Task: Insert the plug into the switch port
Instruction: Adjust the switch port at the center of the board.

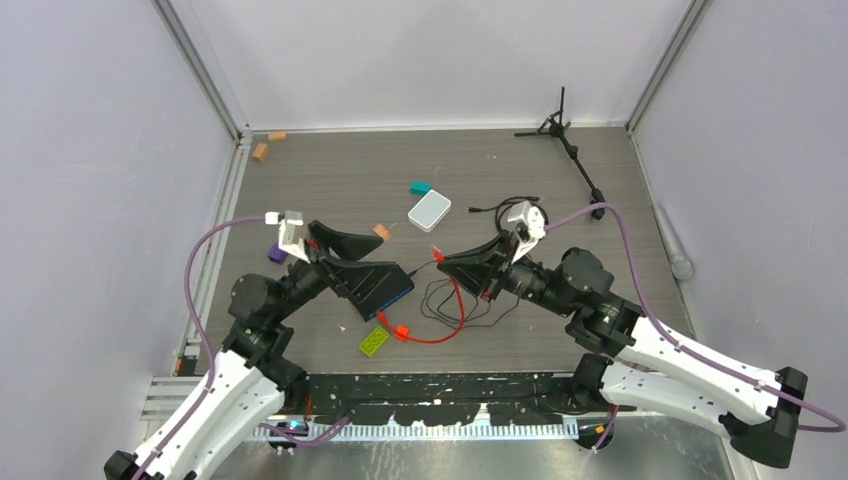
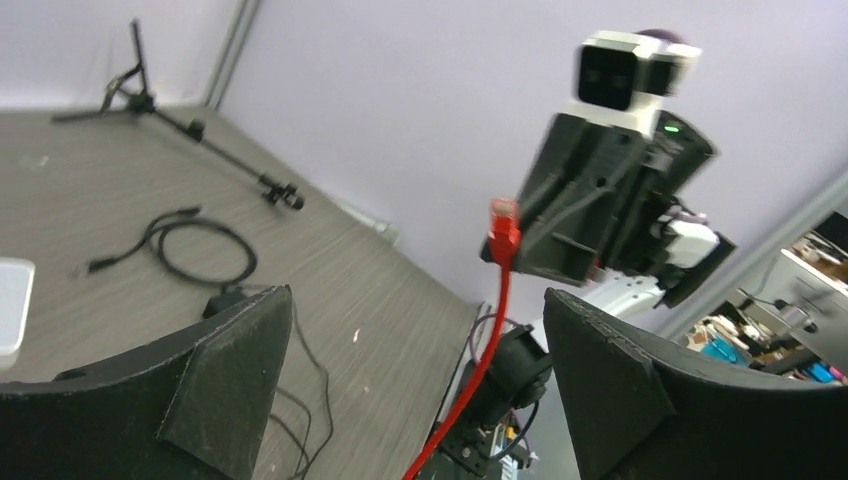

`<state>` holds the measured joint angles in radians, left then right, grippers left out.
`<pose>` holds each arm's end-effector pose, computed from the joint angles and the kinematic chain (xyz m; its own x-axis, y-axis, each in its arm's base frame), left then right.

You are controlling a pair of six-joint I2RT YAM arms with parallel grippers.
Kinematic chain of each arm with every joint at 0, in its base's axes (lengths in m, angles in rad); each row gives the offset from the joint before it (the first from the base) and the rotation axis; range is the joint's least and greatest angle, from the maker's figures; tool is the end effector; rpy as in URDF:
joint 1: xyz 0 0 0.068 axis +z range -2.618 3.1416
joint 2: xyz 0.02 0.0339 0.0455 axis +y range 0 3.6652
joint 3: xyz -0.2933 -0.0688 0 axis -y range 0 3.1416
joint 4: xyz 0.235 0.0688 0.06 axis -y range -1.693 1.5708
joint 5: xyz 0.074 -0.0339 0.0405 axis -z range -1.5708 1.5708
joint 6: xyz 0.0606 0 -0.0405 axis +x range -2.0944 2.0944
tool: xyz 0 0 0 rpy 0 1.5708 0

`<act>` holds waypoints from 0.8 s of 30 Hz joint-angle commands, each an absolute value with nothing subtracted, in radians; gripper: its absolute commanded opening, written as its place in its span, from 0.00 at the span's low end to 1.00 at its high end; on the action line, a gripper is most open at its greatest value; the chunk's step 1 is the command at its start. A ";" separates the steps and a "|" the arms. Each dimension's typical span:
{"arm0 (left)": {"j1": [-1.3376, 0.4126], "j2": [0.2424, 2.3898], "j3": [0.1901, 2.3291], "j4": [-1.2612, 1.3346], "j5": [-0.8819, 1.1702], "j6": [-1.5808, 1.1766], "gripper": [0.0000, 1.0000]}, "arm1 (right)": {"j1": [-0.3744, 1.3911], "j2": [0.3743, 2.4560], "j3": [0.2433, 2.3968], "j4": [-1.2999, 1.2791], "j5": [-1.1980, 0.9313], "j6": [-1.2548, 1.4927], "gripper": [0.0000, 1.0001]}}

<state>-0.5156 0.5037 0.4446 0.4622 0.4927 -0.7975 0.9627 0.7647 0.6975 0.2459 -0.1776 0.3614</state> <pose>0.0889 -0.0833 0.3511 -0.3434 -0.5301 -0.7753 0.8121 0.2472 -0.5287 0.0931 0.1525 0.3844 -0.2258 0.2848 -0.9316 -0.8845 0.3409 0.3186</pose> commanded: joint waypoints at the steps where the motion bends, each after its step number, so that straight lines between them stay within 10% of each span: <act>1: -0.515 0.588 0.501 0.305 0.420 -0.779 0.97 | 1.072 0.768 0.770 0.082 0.086 0.164 0.01; 24: -0.515 0.738 0.372 0.900 0.861 -0.834 0.87 | 1.507 0.978 0.967 0.073 0.294 -0.058 0.00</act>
